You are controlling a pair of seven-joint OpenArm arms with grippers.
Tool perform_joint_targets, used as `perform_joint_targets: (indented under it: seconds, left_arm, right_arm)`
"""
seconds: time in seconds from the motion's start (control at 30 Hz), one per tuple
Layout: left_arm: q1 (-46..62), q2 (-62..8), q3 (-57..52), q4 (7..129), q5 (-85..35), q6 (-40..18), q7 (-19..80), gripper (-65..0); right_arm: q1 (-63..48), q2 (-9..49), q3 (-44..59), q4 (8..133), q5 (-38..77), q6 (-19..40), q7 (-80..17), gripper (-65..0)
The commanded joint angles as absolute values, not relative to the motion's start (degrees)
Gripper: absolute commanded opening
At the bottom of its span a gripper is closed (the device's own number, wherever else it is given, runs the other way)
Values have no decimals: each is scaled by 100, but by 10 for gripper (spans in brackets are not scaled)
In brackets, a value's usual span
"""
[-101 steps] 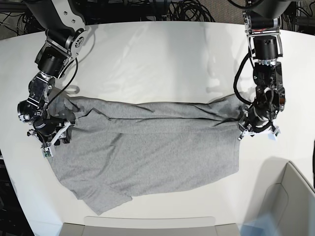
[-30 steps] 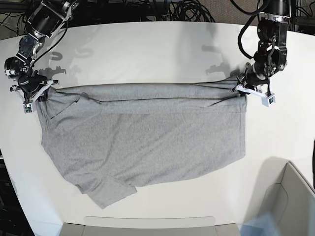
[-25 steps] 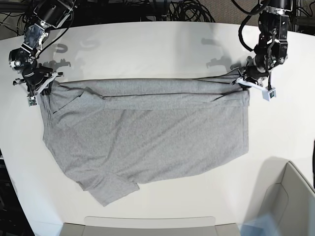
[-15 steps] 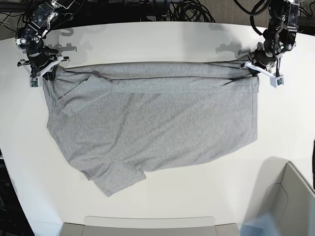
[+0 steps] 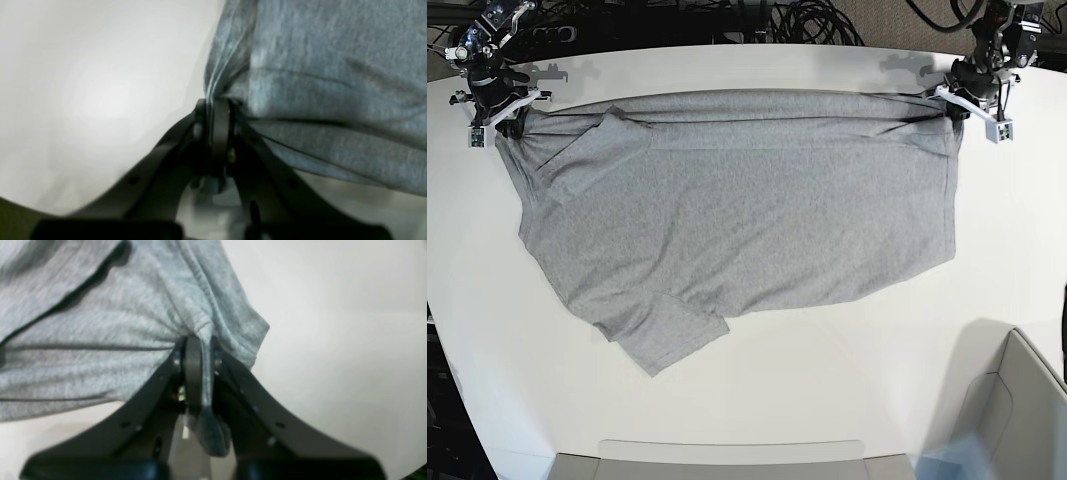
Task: Fold the T-shirt properly
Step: 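Drag the folded edge back toward the robot with both grippers, release, then move the right gripper to the hem corner and grasp it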
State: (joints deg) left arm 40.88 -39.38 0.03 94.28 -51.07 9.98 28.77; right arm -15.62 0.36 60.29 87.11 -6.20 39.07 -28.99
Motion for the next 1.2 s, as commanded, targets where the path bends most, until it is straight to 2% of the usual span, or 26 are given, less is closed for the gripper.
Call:
perform_joint_targets:
  seconds: [0.0,0.07,0.17,0.27,0.47,0.6,0.77,1.0,1.17]
  left_arm:
    - [4409,-3978,48,9209,-4892,1543,3758,-650]
    - [4453,-3978,48,9209,-4892,1262,3697,-650]
    - [4453,-3978,40,9209,-4892,716,3688,-650]
    - [4435,-3978,40,9209,-4892,435,3705,-650]
    - [4470,-3978,40,10009,-4884,391,3732,-493]
    - [4470,-4022,40,10387,-4884,400,3758,-446]
    - [4462,-4110,-48,10501,-4884,418,3758,-445]
    - [4822,-4101,-1024,10949,-4919,382,3767,-445]
    - [4822,-4101,-1253,11204,-4901,374,4084,-445]
  right_arm:
    - [-1727,-13,6123,8646,-1481,4000,-3749,-621]
    - [-1727,-84,6123,8804,-1490,4000,-3653,-621]
    - [-1851,-488,6079,9226,-1499,4000,-3327,-619]
    - [-1833,-875,6079,9710,-1789,4000,-3073,-605]
    - [-1560,-900,6114,9903,-2088,4000,-3116,-462]
    - [-1552,-900,6079,10062,-2088,4000,-3108,-397]
    - [-1332,-900,6123,10255,-2079,4000,-3125,-395]
    - [-1077,-900,6114,10782,-2079,4000,-3125,-395]
    - [-769,-900,6114,11046,-2079,4000,-3125,-396]
